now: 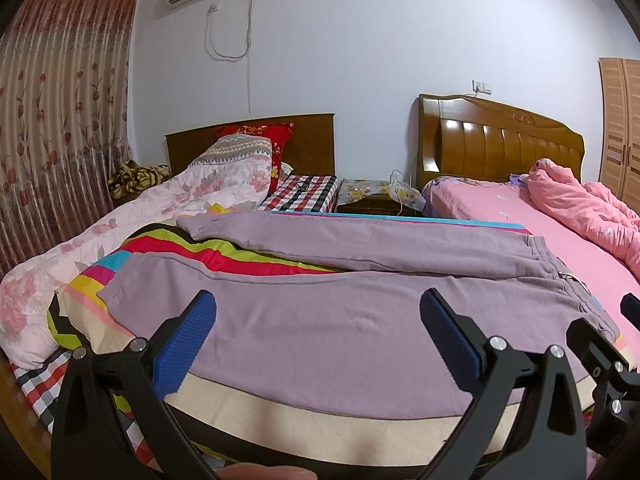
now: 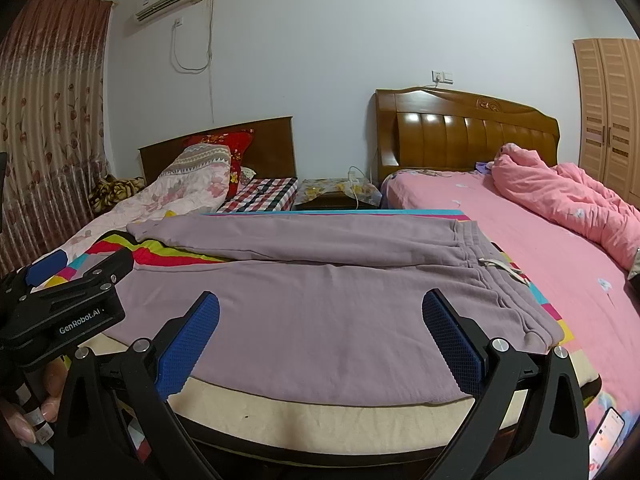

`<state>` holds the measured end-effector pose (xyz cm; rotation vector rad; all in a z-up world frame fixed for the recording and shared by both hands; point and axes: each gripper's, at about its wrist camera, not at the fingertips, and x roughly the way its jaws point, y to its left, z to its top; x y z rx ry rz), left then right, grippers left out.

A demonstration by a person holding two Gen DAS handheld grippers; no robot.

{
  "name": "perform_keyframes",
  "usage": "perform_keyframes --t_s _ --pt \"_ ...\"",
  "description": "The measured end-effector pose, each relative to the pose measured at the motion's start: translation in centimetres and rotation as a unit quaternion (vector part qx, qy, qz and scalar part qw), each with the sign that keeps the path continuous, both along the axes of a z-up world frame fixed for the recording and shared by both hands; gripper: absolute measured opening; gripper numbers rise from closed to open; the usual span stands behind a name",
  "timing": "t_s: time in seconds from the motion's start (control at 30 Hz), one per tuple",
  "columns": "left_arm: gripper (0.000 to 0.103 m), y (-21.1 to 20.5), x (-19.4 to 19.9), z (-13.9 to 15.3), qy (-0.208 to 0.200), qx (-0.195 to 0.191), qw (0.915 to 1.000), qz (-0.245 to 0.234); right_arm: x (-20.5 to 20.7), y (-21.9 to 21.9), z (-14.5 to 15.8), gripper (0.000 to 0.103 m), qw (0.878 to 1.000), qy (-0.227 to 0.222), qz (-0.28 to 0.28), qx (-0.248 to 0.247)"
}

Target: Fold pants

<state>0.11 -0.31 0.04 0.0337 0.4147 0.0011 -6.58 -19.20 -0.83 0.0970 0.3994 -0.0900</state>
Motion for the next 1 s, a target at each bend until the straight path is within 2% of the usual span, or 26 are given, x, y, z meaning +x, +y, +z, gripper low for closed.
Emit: perform_keyframes --t_s 0.63,1.0 --pt "0.102 0.3 0.4 -0.8 0.014 0.003 0.9999 0.004 0.3 0.2 -0.9 0.098 1.000 0.010 0.001 -0.002" --pt "0.102 0.2 1.0 -3.1 0.037 0.015 0.9992 -0.003 1.2 0.1 -2.9 0.098 1.000 0.027 -0.003 -0.008"
